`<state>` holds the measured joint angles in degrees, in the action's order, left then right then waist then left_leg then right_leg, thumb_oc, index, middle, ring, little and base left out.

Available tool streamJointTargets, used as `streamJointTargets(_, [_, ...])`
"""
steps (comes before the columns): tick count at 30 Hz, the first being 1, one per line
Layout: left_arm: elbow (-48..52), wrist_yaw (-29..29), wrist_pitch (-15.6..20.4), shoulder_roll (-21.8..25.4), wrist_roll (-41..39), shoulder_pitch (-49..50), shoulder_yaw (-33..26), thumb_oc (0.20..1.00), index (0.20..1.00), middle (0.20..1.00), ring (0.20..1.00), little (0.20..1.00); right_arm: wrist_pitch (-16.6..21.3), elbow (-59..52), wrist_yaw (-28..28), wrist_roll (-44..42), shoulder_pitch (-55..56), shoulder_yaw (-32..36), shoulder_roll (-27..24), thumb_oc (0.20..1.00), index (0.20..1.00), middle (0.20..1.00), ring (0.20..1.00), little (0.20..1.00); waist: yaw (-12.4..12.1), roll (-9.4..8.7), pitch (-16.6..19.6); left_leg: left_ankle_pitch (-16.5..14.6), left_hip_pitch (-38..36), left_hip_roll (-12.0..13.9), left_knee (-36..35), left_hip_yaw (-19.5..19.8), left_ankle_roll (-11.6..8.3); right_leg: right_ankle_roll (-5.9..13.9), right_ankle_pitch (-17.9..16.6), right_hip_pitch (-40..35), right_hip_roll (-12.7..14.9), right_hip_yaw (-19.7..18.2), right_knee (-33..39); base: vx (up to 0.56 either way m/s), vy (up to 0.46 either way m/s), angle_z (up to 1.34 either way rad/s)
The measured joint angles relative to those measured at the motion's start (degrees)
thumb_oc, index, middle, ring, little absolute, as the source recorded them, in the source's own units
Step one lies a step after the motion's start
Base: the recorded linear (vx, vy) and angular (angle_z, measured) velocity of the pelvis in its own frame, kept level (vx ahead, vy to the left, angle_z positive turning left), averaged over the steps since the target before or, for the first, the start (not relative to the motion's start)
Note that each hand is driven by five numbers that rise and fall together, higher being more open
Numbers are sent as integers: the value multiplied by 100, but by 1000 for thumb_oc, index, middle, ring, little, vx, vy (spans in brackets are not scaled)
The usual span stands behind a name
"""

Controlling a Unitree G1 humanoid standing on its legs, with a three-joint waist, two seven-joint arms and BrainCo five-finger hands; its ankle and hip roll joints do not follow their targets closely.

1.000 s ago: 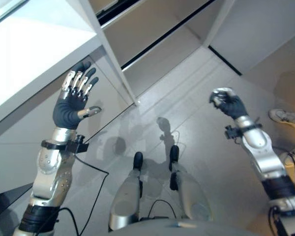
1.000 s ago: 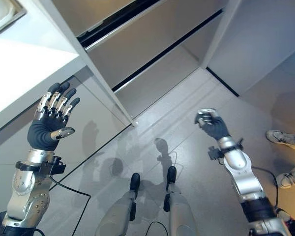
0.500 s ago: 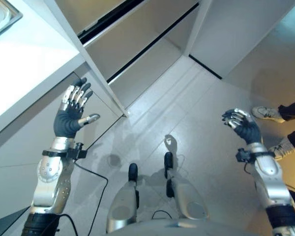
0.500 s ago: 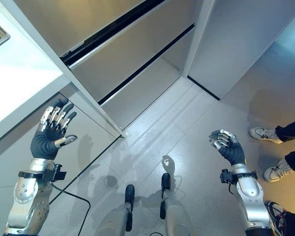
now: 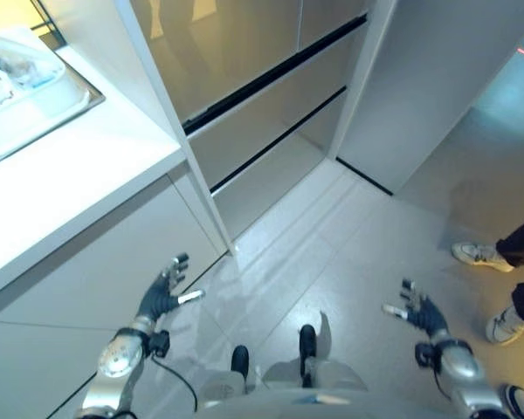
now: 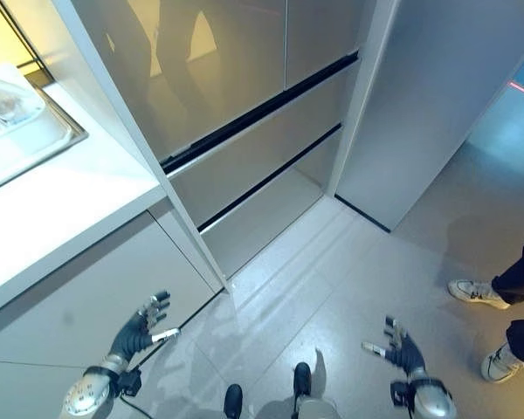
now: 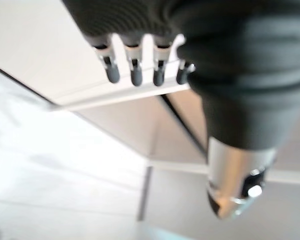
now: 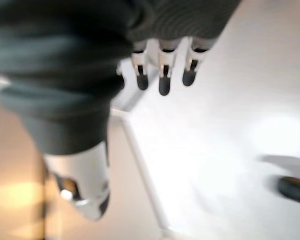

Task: Take the drinks into the refrigerator

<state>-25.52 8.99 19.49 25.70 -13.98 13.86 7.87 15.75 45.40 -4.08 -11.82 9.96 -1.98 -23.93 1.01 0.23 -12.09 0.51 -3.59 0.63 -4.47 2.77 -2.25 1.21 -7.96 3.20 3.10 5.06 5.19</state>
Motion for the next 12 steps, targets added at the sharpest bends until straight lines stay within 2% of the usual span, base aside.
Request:
streamJointTargets(2, [-919,-2,-57,-153,166,-150,-2,1000,1000,1000,1000,1000,-71,953,0,110,-223,-22,140,1000,1000,1000,1000,1000,27,11,59,4,-117,13,-43,-63,5,5,6,-75,-13,-57,8,6,-7,-11])
streamJointTargets(6, [-2545,-44,-316,-472,465,-383,-12,1000,1000,1000,1000,1000,-303,2071,54,404,-410,-116,283,1000,1000,1000,1000,1000,146,26,248,-27,-173,11,-58,-105,50,12,19,-107,-8,-92,31,-1,-15,-6])
streamJointTargets(7, [-3561,-104,-416,-717,586,-661,-228,1000,1000,1000,1000,1000,-478,2456,117,573,-542,-124,327,1000,1000,1000,1000,1000,139,31,346,-30,-171,14,-59,-107,54,-5,30,-108,-7,-92,32,0,0,0])
streamJointTargets(8, [-4225,-205,-693,-907,639,-851,-434,1000,1000,1000,1000,1000,-603,2557,158,670,-543,-126,347,1000,1000,1000,1000,1000,149,32,429,-38,-173,14,-58,-116,55,-10,34,-105,-11,-104,32,20,-7,-3])
streamJointTargets(10, [-4769,-401,-947,-1106,779,-907,-686,1000,1000,1000,1000,1000,-632,2533,216,711,-544,-155,402,1000,1000,1000,1000,1000,154,0,525,-48,-183,21,-60,-155,55,-29,29,-90,-18,-129,34,16,-27,-8])
streamJointTargets(12, [-4781,-484,-1047,-1169,780,-841,-685,1000,1000,1000,1000,1000,-658,2493,285,739,-564,-257,457,1000,1000,1000,1000,1000,135,-34,580,-48,-186,24,-61,-162,55,-36,19,-90,-21,-125,34,4,-13,-3])
